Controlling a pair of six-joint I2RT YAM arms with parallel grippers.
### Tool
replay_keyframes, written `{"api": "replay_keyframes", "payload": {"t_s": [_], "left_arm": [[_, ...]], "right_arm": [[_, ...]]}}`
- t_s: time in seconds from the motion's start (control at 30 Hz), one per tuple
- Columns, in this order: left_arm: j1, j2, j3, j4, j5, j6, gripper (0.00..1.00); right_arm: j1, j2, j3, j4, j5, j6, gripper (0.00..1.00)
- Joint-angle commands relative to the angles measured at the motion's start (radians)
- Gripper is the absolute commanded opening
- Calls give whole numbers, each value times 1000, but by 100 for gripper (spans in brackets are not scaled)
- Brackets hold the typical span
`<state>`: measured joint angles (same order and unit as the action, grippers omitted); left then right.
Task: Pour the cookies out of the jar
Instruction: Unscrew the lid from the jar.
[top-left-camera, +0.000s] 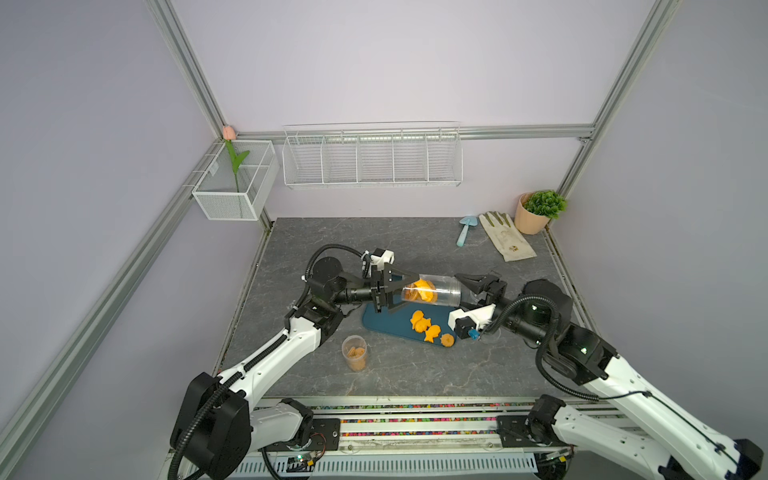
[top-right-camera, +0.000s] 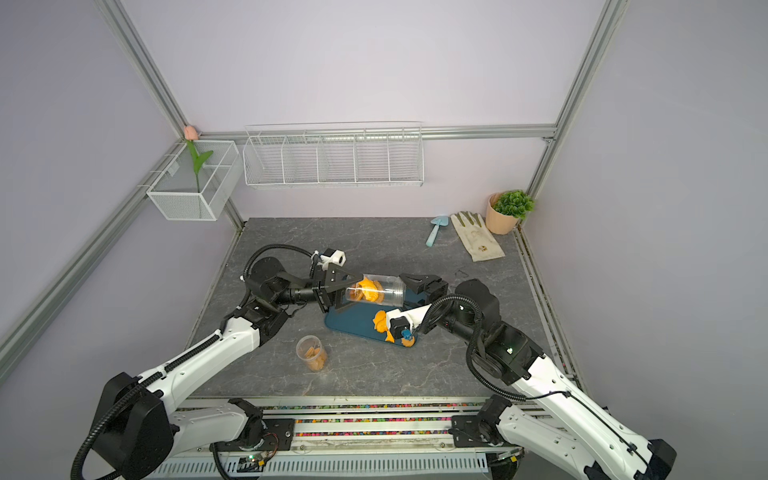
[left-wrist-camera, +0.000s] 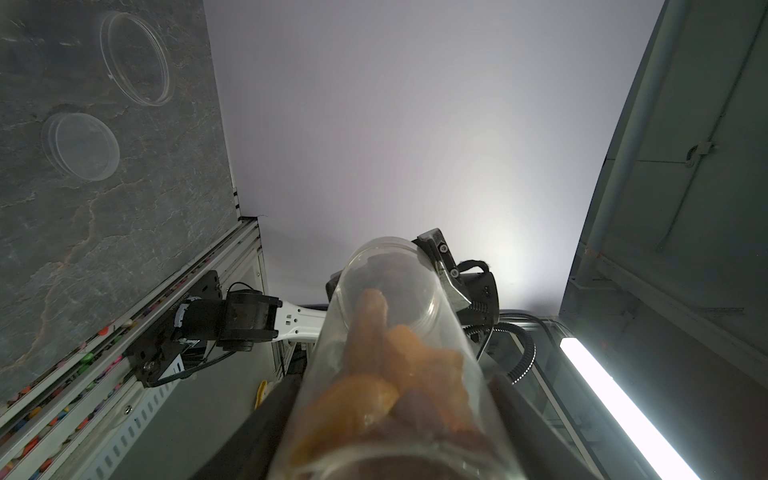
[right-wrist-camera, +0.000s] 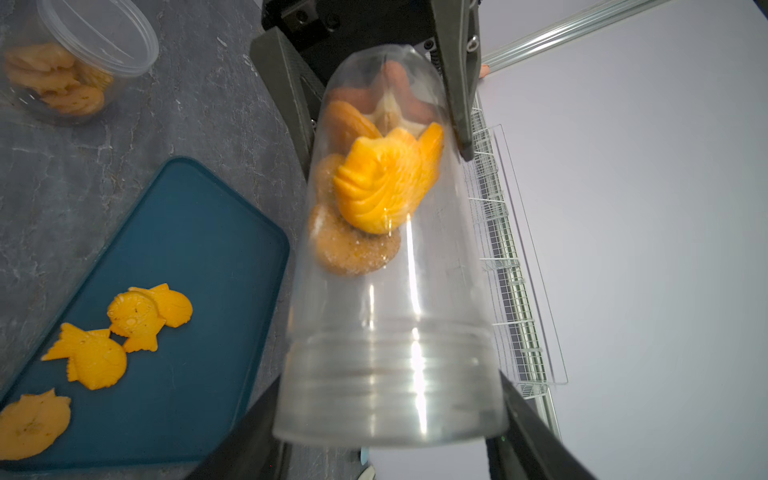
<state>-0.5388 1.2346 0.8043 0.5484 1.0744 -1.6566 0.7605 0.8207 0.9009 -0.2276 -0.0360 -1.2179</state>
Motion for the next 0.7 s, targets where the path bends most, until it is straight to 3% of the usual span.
{"api": "replay_keyframes", "payload": {"t_s": [0.0,0.27,0.4,0.6,0.63,0.67], "left_arm": [[26,-23,22,52,-11,-25,69],[26,-24,18,60,-13,-25,67],[26,-29,19,55,-13,-22,66],[26,-37,16,51,-19,-18,66],[26,-38,16,51,-19,-17,66],[26,-37,18,51,-18,-18,65]], "right_arm": [[-27,-35,5,-45,35,68,30],[-21,0,44,-50,9,84,33],[-19,15,57,-50,2,102,44],[-21,26,74,-76,-7,187,76],[-21,26,77,-82,-11,210,83],[-21,20,78,-85,-16,237,99]]}}
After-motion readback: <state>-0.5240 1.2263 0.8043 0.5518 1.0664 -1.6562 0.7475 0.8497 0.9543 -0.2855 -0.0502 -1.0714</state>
